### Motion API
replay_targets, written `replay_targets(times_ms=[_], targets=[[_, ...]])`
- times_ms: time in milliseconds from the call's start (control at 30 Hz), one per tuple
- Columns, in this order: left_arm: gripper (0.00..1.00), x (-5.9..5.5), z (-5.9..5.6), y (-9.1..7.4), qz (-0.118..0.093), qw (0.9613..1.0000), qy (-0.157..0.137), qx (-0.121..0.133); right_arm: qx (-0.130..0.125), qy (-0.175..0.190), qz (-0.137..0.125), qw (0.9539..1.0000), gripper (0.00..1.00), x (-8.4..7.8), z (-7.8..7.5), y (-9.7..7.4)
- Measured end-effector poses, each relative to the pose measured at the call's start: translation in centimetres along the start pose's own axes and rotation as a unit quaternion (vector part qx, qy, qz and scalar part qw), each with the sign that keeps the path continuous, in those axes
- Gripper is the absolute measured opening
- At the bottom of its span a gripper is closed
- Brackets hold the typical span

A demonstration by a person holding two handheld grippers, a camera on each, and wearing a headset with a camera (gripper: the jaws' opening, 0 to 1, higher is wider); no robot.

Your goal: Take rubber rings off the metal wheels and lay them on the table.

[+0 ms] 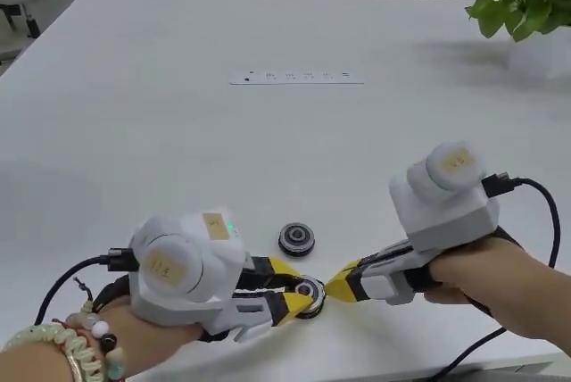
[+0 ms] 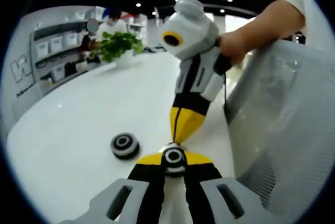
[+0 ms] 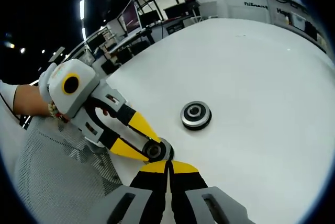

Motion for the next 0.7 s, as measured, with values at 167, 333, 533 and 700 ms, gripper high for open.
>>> replay_targets(times_ms=[167, 333, 533, 700], targets=[[0.14, 0.0, 0.0, 0.0, 0.0, 1.0, -0.001, 0.0, 0.023, 0.053, -0.01, 0.9983, 0.0, 0.2, 0.5, -0.1], [0.14, 0.0, 0.0, 0.0, -0.001, 1.0, -0.001, -0.002, 0.032, 0.085, -0.011, 0.9958, 0.0, 0.2, 0.5, -0.1], [0.14, 0.0, 0.0, -0.1, -0.001, 1.0, 0.0, -0.001, 0.048, 0.113, -0.016, 0.9923, 0.0, 0.3, 1.1, -0.1], [0.14, 0.0, 0.0, -0.1, -0.001, 1.0, 0.0, 0.0, 0.054, 0.113, -0.019, 0.992, 0.0, 0.4, 1.6, -0.1]])
Point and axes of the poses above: the centre of the closed fingertips' face, and the gripper's own axes: y roughly forward along the fingers, z roughly to its left, x roughly out of its top, the point moved 1 cm from there along -y, roughly backward along the fingers, and after that the axes turned 13 degrees about y, right-handed, at the moved point
